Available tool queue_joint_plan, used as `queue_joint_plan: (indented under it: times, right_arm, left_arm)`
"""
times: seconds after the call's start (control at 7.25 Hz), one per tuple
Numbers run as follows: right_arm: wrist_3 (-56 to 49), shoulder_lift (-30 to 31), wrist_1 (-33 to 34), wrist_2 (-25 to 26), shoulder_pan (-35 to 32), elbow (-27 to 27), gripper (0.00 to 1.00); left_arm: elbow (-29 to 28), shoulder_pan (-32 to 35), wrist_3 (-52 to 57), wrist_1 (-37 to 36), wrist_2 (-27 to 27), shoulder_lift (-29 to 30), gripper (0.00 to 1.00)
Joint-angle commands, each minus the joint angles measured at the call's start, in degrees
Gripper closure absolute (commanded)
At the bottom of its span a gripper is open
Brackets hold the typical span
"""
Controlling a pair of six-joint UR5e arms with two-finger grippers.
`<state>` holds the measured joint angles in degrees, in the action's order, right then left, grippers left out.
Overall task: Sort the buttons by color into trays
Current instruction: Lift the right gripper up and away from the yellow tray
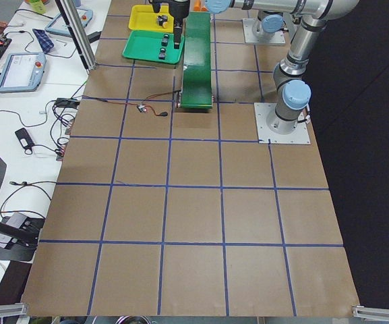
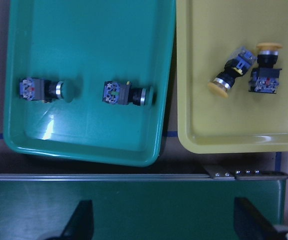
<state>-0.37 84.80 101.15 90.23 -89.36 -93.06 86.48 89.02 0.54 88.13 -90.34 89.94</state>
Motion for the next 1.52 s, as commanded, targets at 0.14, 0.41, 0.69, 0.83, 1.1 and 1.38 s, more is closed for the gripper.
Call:
queue_joint_plan:
  times: [0.14,0.41,0.69,0.83,1.1,1.38]
  right_arm:
    - [9.1,5.6,-5.8,0.0,-7.7,2.8,0.00]
    - [9.3,5.7,-7.9,0.1,-7.8,3.3,0.00]
    - [8.6,5.8,-14.9,0.6,-7.2,4.9,0.00]
    - [8.3,5.6,-15.1,0.7,-7.2,5.0,0.00]
    - [8.3,5.8,-15.2,0.6,-7.4,4.7,0.00]
    - [8.3,5.8,-15.2,0.5,-7.4,4.5,0.00]
  left_arm:
    - [0.0,0.0,0.1,0.0,0.0,0.0,0.00]
    - [0.0,0.0,0.1,0.0,0.0,-0.1,0.00]
    - [0.1,-0.1,0.1,-0.1,0.0,0.0,0.00]
    - [0.1,0.0,0.0,-0.1,0.0,0.0,0.00]
    - [0.1,0.0,0.1,-0.2,0.0,0.0,0.00]
    - [0.0,0.0,0.1,-0.2,0.0,0.0,0.00]
